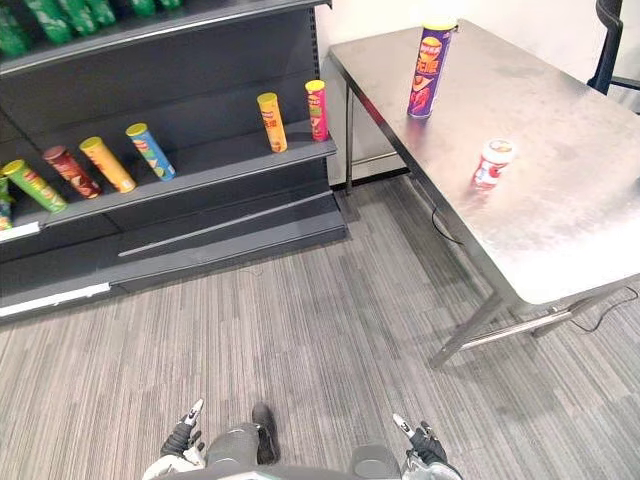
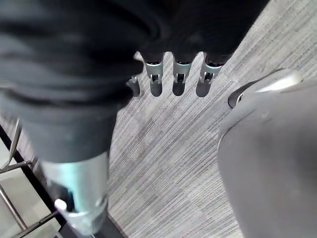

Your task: Put the gum and the chips on the shelf.

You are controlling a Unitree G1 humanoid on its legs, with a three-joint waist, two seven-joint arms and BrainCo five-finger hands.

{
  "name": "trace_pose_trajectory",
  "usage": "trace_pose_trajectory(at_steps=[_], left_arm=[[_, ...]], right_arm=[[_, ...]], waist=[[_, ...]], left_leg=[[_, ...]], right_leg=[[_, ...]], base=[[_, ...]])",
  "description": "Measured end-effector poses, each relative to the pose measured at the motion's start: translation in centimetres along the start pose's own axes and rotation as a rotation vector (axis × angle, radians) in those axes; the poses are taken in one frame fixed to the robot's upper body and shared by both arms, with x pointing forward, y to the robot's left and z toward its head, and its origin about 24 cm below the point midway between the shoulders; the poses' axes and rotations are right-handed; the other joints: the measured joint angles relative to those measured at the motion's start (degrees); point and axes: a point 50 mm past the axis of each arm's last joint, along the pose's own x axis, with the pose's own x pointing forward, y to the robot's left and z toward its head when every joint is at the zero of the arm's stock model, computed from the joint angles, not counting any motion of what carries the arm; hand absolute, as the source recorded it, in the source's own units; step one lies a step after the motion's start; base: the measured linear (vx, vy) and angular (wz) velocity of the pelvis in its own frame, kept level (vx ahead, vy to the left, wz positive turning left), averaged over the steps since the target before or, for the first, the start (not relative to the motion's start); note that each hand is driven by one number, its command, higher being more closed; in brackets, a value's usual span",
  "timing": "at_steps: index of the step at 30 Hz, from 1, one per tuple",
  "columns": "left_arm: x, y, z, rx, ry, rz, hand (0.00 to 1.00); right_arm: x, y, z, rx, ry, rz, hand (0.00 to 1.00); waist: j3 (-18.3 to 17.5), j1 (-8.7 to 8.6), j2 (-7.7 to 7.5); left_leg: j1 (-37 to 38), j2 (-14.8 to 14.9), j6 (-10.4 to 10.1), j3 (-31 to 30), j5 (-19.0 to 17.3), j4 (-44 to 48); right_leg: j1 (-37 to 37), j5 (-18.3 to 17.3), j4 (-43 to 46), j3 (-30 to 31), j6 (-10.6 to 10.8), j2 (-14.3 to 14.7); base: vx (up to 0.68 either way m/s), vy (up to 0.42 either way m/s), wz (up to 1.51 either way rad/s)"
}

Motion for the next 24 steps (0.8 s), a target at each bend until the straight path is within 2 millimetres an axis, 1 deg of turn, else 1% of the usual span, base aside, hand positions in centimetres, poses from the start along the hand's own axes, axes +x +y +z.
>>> trace_pose_trajectory(at_steps=[1,2,3,4,5,6,7,8,9,10,11,12,13,15,16,17,18,19,20,21,23,24], left_arm=[[-0.1,0.7,-0.1,0.01,0.008,0.015,0.0],[-0.1,1.6,-0.1,0.024,0.014,0.038,0.0],[-0.1,1.8,0.0,0.029,0.018,0.042,0.0],[-0.1,2.1,0.1,0.045,0.02,0.046,0.0],[-0.1,2.4,0.1,0.069,0.032,0.048,0.0],[-0.1,2.4,-0.1,0.085,0.045,0.044,0.0],[-0.1,2.4,-0.2,0.095,0.053,0.042,0.0],[-0.1,2.4,-0.3,0.115,0.062,0.038,0.0],[-0.1,2.5,-0.4,0.154,0.072,0.031,0.0],[-0.1,2.6,-0.5,0.173,0.076,0.028,0.0],[-0.2,2.7,-0.5,0.199,0.081,0.024,0.0],[-0.2,2.7,-0.7,0.222,0.088,0.017,0.0],[-0.3,2.6,-1.0,0.237,0.095,0.009,0.0],[-0.4,2.3,-1.2,0.247,0.101,0.0,0.0],[-0.3,2.2,-1.1,0.256,0.098,-0.006,0.0],[-0.2,2.0,-1.1,0.269,0.1,-0.01,0.0],[-0.2,2.2,-1.0,0.268,0.102,-0.005,0.0],[-0.2,2.5,-0.5,0.274,0.09,0.002,0.0],[-0.1,2.2,-0.8,0.275,0.113,0.0,0.0],[-0.2,1.5,-1.7,0.269,0.139,-0.014,0.0],[-0.2,0.2,-2.0,0.254,0.141,-0.044,0.0],[-0.1,0.0,-1.8,0.254,0.136,-0.054,0.0]], right_arm=[[-0.2,-0.1,-0.8,0.012,0.028,-0.009,0.0],[-0.4,0.2,-1.9,0.028,0.066,-0.008,0.0],[-0.4,0.4,-2.1,0.036,0.069,-0.004,0.0],[-0.5,0.7,-2.4,0.053,0.074,-0.004,0.0],[-0.6,0.4,-2.8,0.072,0.087,-0.018,0.0],[-0.6,0.0,-2.7,0.093,0.087,-0.037,0.0],[-0.6,0.0,-2.6,0.091,0.083,-0.037,0.0],[-0.5,0.0,-2.5,0.089,0.081,-0.035,0.0],[-0.6,0.0,-2.6,0.089,0.083,-0.034,0.0],[-0.6,0.0,-2.6,0.096,0.081,-0.035,0.0],[-0.5,-0.2,-2.4,0.087,0.076,-0.038,0.0],[-0.5,-0.3,-2.2,0.082,0.073,-0.037,0.0],[-0.4,-0.1,-1.9,0.076,0.062,-0.03,0.0],[-0.2,0.3,-1.2,0.054,0.034,-0.009,0.0],[0.0,0.6,-0.8,0.045,0.023,0.001,0.0],[0.2,0.9,-0.2,0.033,0.006,0.013,0.0],[0.2,1.4,-0.1,0.011,-0.001,0.032,0.0],[0.2,1.7,-0.3,0.007,0.001,0.042,0.0],[0.5,2.1,0.4,-0.008,-0.013,0.055,0.0],[0.6,2.1,1.0,-0.027,-0.035,0.059,0.0],[0.7,2.2,1.6,-0.03,-0.054,0.064,0.0],[0.8,2.1,1.7,-0.03,-0.055,0.062,0.0]], waist=[[-2.1,0.15,-0.9],[-4.3,-0.36,-2.68],[-5.1,-0.67,-3.32],[-5.7,-0.95,-4.19],[-6.4,-1.39,-4.93],[-6.7,-0.88,-5.07],[-6.8,-0.54,-4.86],[-6.8,-0.12,-4.38],[-6.4,-0.24,-3.3],[-6.4,-0.32,-3.05],[-6.2,-0.52,-2.65],[-6.2,-0.84,-2.29],[-6.2,-1.41,-1.91],[-6.1,-1.74,-1.45],[-5.9,-1.71,-1.2],[-5.5,-1.73,-0.7],[-5.1,-1.68,-1.68],[-5.0,-1.45,-3.08],[-4.4,-1.61,-0.84],[-4.2,-2.04,0.26],[-3.1,-2.22,1.56],[-2.9,-2.25,1.55]], left_leg=[[-0.3,-1.6,1.3,0.6,0.8,2.6],[-1.7,-2.8,2.4,1.3,-2.8,5.5],[-2.2,-3.3,2.8,1.3,-4.2,6.5],[-1.8,-4.5,3.5,1.5,-5.3,6.8],[-0.6,-6.1,3.9,1.7,-6.3,6.3],[2.5,-7.6,5.5,3.3,-7.1,5.1],[3.9,-7.8,6.1,4.2,-7.3,4.4],[5.9,-8.2,7.1,5.2,-7.5,3.7],[8.5,-8.2,8.0,6.3,-7.7,3.5],[9.8,-8.1,8.1,6.5,-7.8,3.4],[12.7,-7.9,8.2,7.1,-7.8,2.5],[15.6,-7.9,8.2,7.4,-7.8,0.8],[17.3,-7.9,8.2,7.5,-7.8,-0.8],[19.4,-7.5,8.0,8.2,-7.8,-3.1],[20.0,-6.8,7.8,8.9,-7.7,-3.7],[20.5,-5.6,6.6,9.0,-7.8,-3.7],[21.9,-5.9,4.9,9.4,-7.8,-4.8],[22.8,-7.2,3.5,9.8,-8.1,-5.5],[24.3,-5.1,1.5,10.3,-9.1,-7.1],[24.4,-3.9,1.0,10.9,-8.8,-7.9],[25.1,-3.0,0.5,12.1,-8.5,-8.6],[25.1,-2.8,0.4,12.1,-8.6,-8.6]], right_leg=[[1.8,-0.2,-3.2,1.6,-0.1,-1.2],[2.6,1.3,-4.6,4.2,-1.4,-1.8],[2.4,2.3,-4.5,4.6,-1.6,-2.0],[2.3,4.5,-4.2,5.0,-1.2,-2.9],[2.1,6.4,-2.7,6.1,-0.5,-4.0],[0.0,8.4,3.5,8.4,-0.6,-4.8],[-1.6,9.5,7.2,9.5,-0.4,-4.8],[-4.1,11.6,13.4,11.0,0.4,-4.5],[-6.7,13.6,21.4,11.8,2.0,-3.4],[-7.7,13.6,24.7,11.7,2.2,-2.3],[-9.5,13.4,29.6,9.9,1.8,-0.8],[-11.3,12.1,32.4,4.9,-0.2,-0.4],[-12.9,10.7,32.9,0.7,-2.2,-0.5],[-16.4,7.3,30.6,-4.9,-2.8,-0.7],[-18.0,6.0,27.8,-7.1,-3.1,-0.7],[-19.1,6.1,21.7,-10.4,-3.0,-0.5],[-18.5,10.5,10.3,-14.1,-2.6,-0.8],[-18.1,16.0,4.6,-15.5,-3.8,-1.5],[-17.4,15.5,4.4,-17.7,-6.7,0.8],[-17.7,15.6,3.3,-19.9,-6.8,2.1],[-17.8,15.3,2.5,-23.0,-7.1,3.1],[-17.8,14.5,2.4,-23.9,-8.3,3.4]], base=[[0.57,0.472,-0.47],[0.51,0.336,-0.27],[0.49,0.279,-0.04],[0.45,0.302,0.13],[0.52,0.352,-0.06],[0.43,0.289,-0.19],[0.41,0.24,-0.43],[0.36,0.2,-0.41],[0.33,0.165,-0.36],[0.3,0.11,-0.34],[0.27,0.062,-0.25],[0.3,0.045,-0.21],[0.29,0.004,-0.11],[0.25,-0.053,-0.12],[0.22,-0.154,-0.2],[0.26,-0.212,-0.26],[0.22,-0.192,-0.3],[0.25,-0.182,-0.55],[0.22,-0.186,-0.6],[0.22,-0.19,-0.58],[0.13,-0.179,-0.43],[0.08,-0.174,-0.35]])
